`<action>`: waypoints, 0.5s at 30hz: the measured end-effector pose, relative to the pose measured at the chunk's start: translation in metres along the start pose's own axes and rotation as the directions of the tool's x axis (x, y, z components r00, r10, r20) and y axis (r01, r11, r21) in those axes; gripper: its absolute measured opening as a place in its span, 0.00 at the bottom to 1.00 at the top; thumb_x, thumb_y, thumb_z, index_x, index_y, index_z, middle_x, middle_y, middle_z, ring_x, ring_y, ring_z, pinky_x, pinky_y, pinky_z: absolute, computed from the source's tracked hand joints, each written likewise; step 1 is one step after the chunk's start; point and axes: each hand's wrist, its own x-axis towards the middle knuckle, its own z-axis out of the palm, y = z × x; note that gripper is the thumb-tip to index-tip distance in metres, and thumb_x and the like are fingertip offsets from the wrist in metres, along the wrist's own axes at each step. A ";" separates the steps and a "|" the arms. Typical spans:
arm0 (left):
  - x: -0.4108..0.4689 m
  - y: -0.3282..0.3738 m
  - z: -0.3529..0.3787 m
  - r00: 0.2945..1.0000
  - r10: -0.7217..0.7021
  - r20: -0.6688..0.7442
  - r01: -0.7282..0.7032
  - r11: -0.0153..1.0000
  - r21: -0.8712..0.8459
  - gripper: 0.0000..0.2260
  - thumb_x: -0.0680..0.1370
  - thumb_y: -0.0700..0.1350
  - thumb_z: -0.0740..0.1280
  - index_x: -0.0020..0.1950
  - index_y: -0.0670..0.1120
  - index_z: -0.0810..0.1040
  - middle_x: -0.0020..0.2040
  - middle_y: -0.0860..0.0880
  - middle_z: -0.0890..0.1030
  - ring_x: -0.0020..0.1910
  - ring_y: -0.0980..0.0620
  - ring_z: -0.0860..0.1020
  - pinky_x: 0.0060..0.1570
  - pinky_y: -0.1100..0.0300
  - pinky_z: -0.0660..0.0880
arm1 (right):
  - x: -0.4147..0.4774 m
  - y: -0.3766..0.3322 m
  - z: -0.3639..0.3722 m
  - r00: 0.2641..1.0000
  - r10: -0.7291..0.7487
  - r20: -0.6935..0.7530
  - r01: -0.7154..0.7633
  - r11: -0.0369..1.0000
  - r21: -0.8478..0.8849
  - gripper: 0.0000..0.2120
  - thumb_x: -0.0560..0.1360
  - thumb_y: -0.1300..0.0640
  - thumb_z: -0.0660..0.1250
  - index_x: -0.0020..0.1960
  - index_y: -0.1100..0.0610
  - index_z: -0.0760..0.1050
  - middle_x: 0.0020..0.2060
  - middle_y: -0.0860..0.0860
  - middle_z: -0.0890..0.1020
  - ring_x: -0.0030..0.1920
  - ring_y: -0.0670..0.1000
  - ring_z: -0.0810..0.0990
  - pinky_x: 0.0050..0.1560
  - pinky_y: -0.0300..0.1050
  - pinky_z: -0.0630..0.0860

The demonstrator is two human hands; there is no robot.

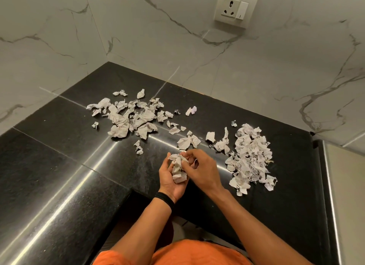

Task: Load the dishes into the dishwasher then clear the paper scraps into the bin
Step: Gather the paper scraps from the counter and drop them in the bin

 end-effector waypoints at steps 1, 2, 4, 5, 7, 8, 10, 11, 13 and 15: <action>-0.001 -0.001 0.000 1.000 -0.006 0.007 0.006 1.000 -0.005 0.22 0.79 0.55 0.66 0.60 0.37 0.81 0.61 0.35 0.81 0.59 0.38 0.81 0.69 0.44 0.72 | -0.001 0.000 -0.001 1.000 0.004 -0.006 -0.004 1.000 0.020 0.07 0.74 0.50 0.72 0.51 0.45 0.79 0.45 0.40 0.80 0.45 0.41 0.79 0.45 0.39 0.77; -0.002 -0.001 0.001 1.000 -0.010 0.007 0.010 1.000 -0.007 0.21 0.79 0.55 0.66 0.59 0.37 0.82 0.61 0.35 0.81 0.59 0.37 0.82 0.68 0.44 0.72 | -0.003 0.001 -0.003 1.000 0.002 -0.013 -0.002 0.999 0.041 0.07 0.74 0.50 0.73 0.52 0.46 0.80 0.45 0.40 0.81 0.46 0.41 0.79 0.45 0.37 0.76; -0.001 -0.003 0.001 1.000 -0.026 0.002 0.027 1.000 -0.016 0.21 0.80 0.54 0.67 0.60 0.37 0.81 0.63 0.35 0.80 0.62 0.36 0.80 0.70 0.42 0.71 | -0.008 0.001 -0.008 0.999 -0.001 -0.035 0.004 0.997 0.077 0.06 0.76 0.51 0.73 0.53 0.48 0.81 0.46 0.39 0.81 0.48 0.41 0.80 0.45 0.34 0.75; 0.000 -0.005 0.000 0.999 -0.034 0.003 0.034 0.999 -0.018 0.22 0.80 0.54 0.67 0.63 0.37 0.80 0.63 0.35 0.80 0.64 0.36 0.79 0.71 0.42 0.70 | -0.011 0.003 -0.012 0.999 0.008 -0.052 -0.003 0.996 0.091 0.06 0.76 0.51 0.73 0.53 0.48 0.82 0.46 0.39 0.82 0.48 0.42 0.81 0.44 0.34 0.75; 0.002 -0.008 0.001 0.999 -0.049 0.002 0.049 0.999 -0.003 0.23 0.80 0.55 0.67 0.64 0.37 0.79 0.62 0.37 0.81 0.61 0.39 0.80 0.68 0.45 0.73 | -0.019 0.011 -0.021 0.994 0.046 -0.096 -0.037 0.995 0.095 0.05 0.77 0.51 0.73 0.52 0.48 0.82 0.46 0.39 0.82 0.47 0.43 0.81 0.43 0.36 0.76; 0.002 -0.010 0.003 0.998 -0.059 0.001 0.059 0.998 0.006 0.23 0.80 0.55 0.67 0.64 0.37 0.78 0.61 0.37 0.81 0.60 0.40 0.81 0.66 0.46 0.74 | -0.024 0.018 -0.028 0.990 0.072 -0.121 -0.062 0.995 0.078 0.04 0.77 0.51 0.73 0.51 0.48 0.82 0.45 0.39 0.82 0.46 0.43 0.81 0.43 0.37 0.77; 0.003 -0.015 0.009 0.996 -0.084 -0.013 0.084 0.996 -0.004 0.23 0.80 0.54 0.66 0.64 0.36 0.78 0.63 0.35 0.80 0.65 0.39 0.79 0.69 0.45 0.73 | -0.036 0.036 -0.042 0.978 0.128 -0.165 -0.126 0.992 0.024 0.04 0.76 0.54 0.74 0.50 0.48 0.81 0.43 0.40 0.81 0.44 0.43 0.81 0.43 0.42 0.79; 0.002 -0.019 0.011 0.995 -0.095 -0.023 0.095 0.995 -0.006 0.22 0.80 0.54 0.66 0.64 0.36 0.77 0.64 0.34 0.79 0.67 0.38 0.77 0.70 0.44 0.71 | -0.044 0.045 -0.050 0.970 0.158 -0.185 -0.163 0.987 -0.009 0.04 0.76 0.55 0.74 0.50 0.48 0.81 0.43 0.41 0.81 0.44 0.42 0.80 0.44 0.43 0.79; 0.003 -0.025 0.014 0.992 -0.121 -0.030 0.121 0.993 -0.001 0.22 0.81 0.53 0.66 0.64 0.36 0.77 0.64 0.34 0.79 0.67 0.38 0.76 0.70 0.43 0.71 | -0.060 0.062 -0.066 0.948 0.224 -0.224 -0.246 0.966 -0.076 0.05 0.76 0.55 0.74 0.50 0.47 0.81 0.43 0.40 0.81 0.43 0.41 0.80 0.46 0.45 0.80; 0.003 -0.031 0.016 0.989 -0.145 -0.036 0.145 0.989 0.015 0.22 0.81 0.53 0.66 0.64 0.36 0.77 0.64 0.34 0.79 0.68 0.37 0.76 0.69 0.43 0.72 | -0.077 0.075 -0.079 0.926 0.283 -0.249 -0.319 0.940 -0.122 0.06 0.76 0.53 0.74 0.52 0.46 0.80 0.46 0.39 0.81 0.44 0.39 0.79 0.48 0.44 0.80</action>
